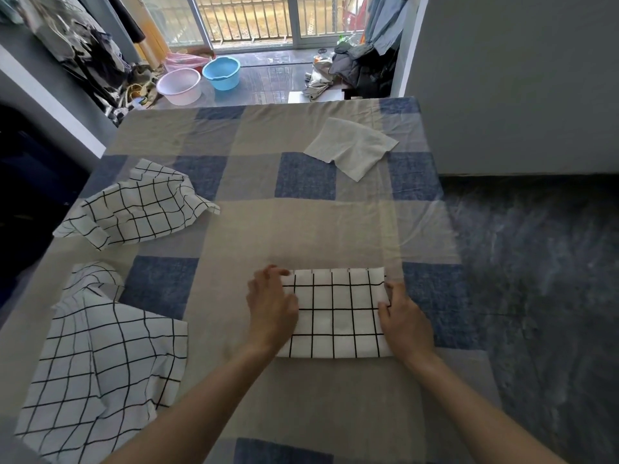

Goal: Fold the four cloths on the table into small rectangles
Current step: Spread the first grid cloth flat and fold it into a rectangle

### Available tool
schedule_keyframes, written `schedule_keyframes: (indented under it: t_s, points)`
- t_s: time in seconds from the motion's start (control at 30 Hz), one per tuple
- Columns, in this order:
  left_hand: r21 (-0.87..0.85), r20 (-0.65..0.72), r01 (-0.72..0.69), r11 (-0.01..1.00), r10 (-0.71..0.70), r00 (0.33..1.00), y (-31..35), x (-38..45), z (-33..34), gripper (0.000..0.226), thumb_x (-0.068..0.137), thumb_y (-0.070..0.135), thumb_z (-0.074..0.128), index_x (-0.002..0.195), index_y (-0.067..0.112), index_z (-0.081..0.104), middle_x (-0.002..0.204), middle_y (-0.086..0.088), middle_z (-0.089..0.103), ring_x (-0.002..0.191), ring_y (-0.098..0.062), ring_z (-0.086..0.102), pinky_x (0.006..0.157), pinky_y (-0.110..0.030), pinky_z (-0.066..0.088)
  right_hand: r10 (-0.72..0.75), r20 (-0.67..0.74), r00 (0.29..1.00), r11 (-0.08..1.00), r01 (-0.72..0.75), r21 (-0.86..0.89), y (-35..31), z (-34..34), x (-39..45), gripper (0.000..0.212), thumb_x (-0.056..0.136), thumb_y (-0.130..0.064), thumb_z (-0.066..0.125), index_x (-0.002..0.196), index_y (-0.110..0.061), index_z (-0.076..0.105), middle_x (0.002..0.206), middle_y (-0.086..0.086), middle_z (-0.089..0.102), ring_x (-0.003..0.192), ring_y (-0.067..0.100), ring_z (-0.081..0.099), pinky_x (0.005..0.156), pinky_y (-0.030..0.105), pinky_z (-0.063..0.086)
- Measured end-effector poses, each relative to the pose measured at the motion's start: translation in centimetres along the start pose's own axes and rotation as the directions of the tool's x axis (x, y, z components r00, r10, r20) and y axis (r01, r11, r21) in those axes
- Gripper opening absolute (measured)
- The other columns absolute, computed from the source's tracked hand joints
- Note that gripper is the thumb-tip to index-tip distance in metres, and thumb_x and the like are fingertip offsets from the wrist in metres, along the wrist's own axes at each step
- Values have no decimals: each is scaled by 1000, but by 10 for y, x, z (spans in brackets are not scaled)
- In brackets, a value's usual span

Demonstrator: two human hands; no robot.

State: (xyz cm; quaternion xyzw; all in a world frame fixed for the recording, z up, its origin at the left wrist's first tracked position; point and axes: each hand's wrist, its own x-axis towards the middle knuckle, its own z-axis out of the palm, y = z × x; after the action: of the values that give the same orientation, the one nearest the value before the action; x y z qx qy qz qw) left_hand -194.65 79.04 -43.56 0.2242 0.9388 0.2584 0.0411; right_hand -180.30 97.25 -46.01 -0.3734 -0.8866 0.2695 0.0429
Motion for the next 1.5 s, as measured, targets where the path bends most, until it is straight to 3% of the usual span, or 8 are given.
schedule_keyframes:
  t_s: [0.1,0.17,0.53,0.67,0.8,0.97,1.33,1.5]
  points:
    - [74,195,-450,890,430,881,8,-25,25,39,81,13,51,119,21,46,141,-4,40,127,-24,38,103,-40,38,-6,-24,1000,1000,6,-5,0,3,-1,33,97,-20,49,129,-16,45,118,6,66,91,28,67,64,36,48]
    - [93,298,-528,844,483,824,12,-36,43,43,85,19,47,128,20,45,150,-5,38,136,-26,36,111,-45,34,-5,-26,1000,1000,4,-15,-1,4,-1,34,96,-20,49,130,-15,45,124,4,64,95,28,67,68,37,50]
    - [188,381,-419,888,327,865,-13,-39,61,65,96,50,33,154,26,17,162,6,8,150,-13,1,118,-42,4,-54,-13,998,989,52,-138,5,-2,9,33,94,-13,47,126,-11,42,113,13,53,83,34,60,60,37,44]
    - [231,358,-421,877,326,875,-12,-43,65,68,95,46,33,155,24,13,163,2,8,150,-18,4,117,-47,7,-224,-170,960,962,191,-193,-16,0,10,45,83,-7,54,127,-11,45,126,14,45,106,31,51,83,45,48]
    - [238,353,-411,880,316,881,-13,-46,69,66,94,41,33,155,21,16,162,-2,13,149,-22,10,116,-50,12,-395,-18,918,909,388,-153,-52,28,0,48,95,-26,40,141,-13,40,148,10,37,137,25,33,112,46,30]
    - [241,333,-372,897,283,899,-15,-50,67,60,95,35,30,154,21,22,161,-3,18,149,-22,14,115,-50,14,-366,168,915,894,396,-210,-31,60,-9,57,99,-39,26,152,-18,24,162,3,12,149,16,7,117,43,9]
    - [262,336,-362,895,267,903,-13,-47,56,69,91,39,37,154,20,19,162,-8,12,149,-23,8,116,-48,8,-170,124,978,924,202,-324,14,29,8,67,91,-44,27,154,-20,19,161,0,16,148,13,9,117,42,2]
    - [199,412,-495,846,386,825,0,-59,65,60,98,37,34,155,25,17,163,2,10,149,-20,9,116,-45,10,-174,121,977,921,205,-331,13,28,8,67,92,-45,26,154,-21,20,161,0,17,148,13,10,117,43,3]
